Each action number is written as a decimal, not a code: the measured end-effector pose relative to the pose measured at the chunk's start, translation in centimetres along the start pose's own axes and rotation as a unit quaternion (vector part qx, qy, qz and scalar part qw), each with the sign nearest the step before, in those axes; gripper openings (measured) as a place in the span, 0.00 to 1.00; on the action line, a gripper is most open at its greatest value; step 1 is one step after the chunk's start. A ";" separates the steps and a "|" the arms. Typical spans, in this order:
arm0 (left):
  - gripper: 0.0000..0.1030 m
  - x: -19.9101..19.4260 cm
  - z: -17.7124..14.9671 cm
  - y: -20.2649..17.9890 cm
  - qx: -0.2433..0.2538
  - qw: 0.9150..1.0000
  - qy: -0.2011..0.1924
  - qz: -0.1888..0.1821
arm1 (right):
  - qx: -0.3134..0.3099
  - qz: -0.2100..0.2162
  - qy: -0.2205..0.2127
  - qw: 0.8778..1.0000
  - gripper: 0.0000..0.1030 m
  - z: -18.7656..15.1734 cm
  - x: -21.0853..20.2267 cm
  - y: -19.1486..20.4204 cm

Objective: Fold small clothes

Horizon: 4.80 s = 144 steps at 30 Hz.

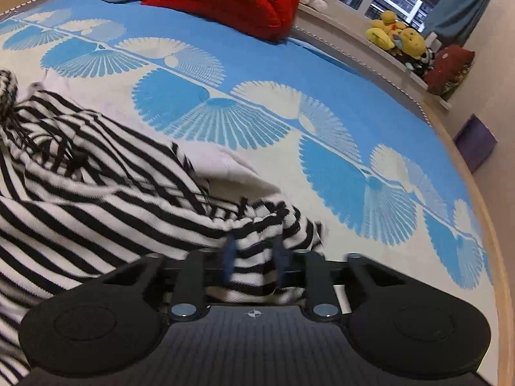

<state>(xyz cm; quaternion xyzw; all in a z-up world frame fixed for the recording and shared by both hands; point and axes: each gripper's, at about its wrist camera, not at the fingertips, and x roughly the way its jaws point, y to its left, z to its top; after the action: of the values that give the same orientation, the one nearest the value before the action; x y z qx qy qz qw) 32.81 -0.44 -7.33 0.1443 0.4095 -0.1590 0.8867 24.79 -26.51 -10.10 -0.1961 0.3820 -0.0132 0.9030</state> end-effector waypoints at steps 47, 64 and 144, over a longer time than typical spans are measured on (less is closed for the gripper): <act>0.44 -5.0 -8.5 11.0 -0.365 0.919 0.146 -0.030 | 0.358 0.052 0.062 0.930 0.44 -7.3 -6.1 -10.6; 0.00 -5.4 -8.8 9.9 -0.292 0.945 0.131 -0.070 | 0.301 0.059 0.114 0.945 0.07 -7.9 -6.2 -8.9; 0.56 1.2 1.1 -1.3 -0.135 0.982 0.076 -0.106 | 0.231 0.024 0.071 0.970 0.04 0.6 5.5 -8.1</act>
<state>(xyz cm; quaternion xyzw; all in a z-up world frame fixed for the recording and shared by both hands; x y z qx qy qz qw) 33.78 -2.23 -7.68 -0.0092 0.5062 -0.1839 0.8426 30.09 -34.68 -10.52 0.0289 0.4362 -0.0935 0.8945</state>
